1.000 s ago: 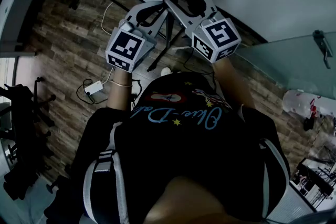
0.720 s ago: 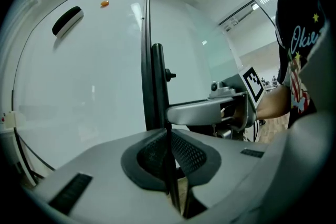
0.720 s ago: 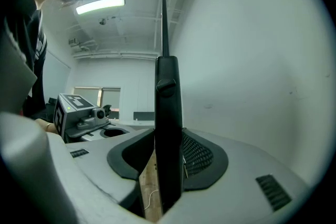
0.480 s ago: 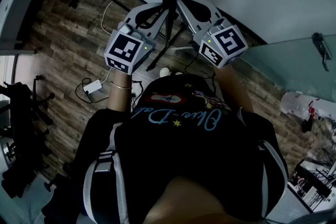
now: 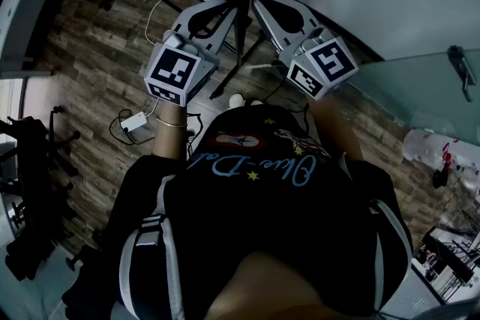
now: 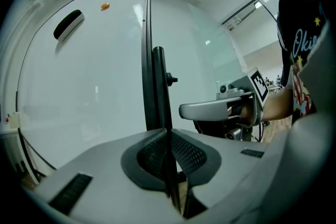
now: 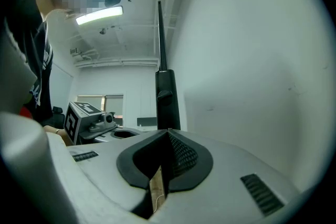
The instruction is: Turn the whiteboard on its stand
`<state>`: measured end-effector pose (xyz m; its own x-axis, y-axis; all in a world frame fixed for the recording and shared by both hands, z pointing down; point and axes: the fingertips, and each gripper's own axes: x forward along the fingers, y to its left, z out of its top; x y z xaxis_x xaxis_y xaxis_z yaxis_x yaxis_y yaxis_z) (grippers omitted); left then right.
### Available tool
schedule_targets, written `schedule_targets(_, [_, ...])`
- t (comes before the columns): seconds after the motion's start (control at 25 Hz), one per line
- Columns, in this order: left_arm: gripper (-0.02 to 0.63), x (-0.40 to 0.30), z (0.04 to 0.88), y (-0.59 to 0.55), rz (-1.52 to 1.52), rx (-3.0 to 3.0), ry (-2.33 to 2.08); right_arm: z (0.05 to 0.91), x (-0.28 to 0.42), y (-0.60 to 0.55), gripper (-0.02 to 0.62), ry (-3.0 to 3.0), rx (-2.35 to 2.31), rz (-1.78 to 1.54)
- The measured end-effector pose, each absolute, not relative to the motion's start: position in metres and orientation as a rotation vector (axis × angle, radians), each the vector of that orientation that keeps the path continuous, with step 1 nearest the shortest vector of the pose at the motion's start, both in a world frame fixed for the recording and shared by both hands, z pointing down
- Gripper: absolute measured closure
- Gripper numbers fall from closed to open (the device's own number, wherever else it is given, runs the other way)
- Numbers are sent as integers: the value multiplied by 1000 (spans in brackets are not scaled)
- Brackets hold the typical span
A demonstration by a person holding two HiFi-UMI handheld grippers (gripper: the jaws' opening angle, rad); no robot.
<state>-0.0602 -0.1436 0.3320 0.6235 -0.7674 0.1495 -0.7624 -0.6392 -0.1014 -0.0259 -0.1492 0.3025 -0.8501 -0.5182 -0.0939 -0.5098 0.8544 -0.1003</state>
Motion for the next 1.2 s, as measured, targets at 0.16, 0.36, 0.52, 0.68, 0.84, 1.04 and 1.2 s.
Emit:
schedule_targets(0.16, [554,-57,330,-144,-280,-2808,1307,303,-26,-149,566,2926,-810,-103])
schedule_targets(0.36, [554,-58,331,-144,-285,-2803,1314,305,-22,-151,566,2925,-810,-107])
schedule_targets(0.52, [554,-57,328,-143,-284,-2798,1305,305,-21,-151,566,2930,-804,-105])
schedule_targets(0.68, [554,-56,327,-145,-297,-2796,1301,306,-21,-154,566,2928,-793,-111])
schedule_targets(0.84, [554,-57,329,-147,-295,-2804,1302,306,-20,-157,566,2930,-787,-114])
schedule_targets(1.04, [555,-57,328,-146,-292,-2811,1302,304,-20,-157,567,2929,-782,-113])
schedule_targets(1.2, [560,-57,327,-147,-283,-2813,1313,304,-18,-157,568,2933,-783,-109])
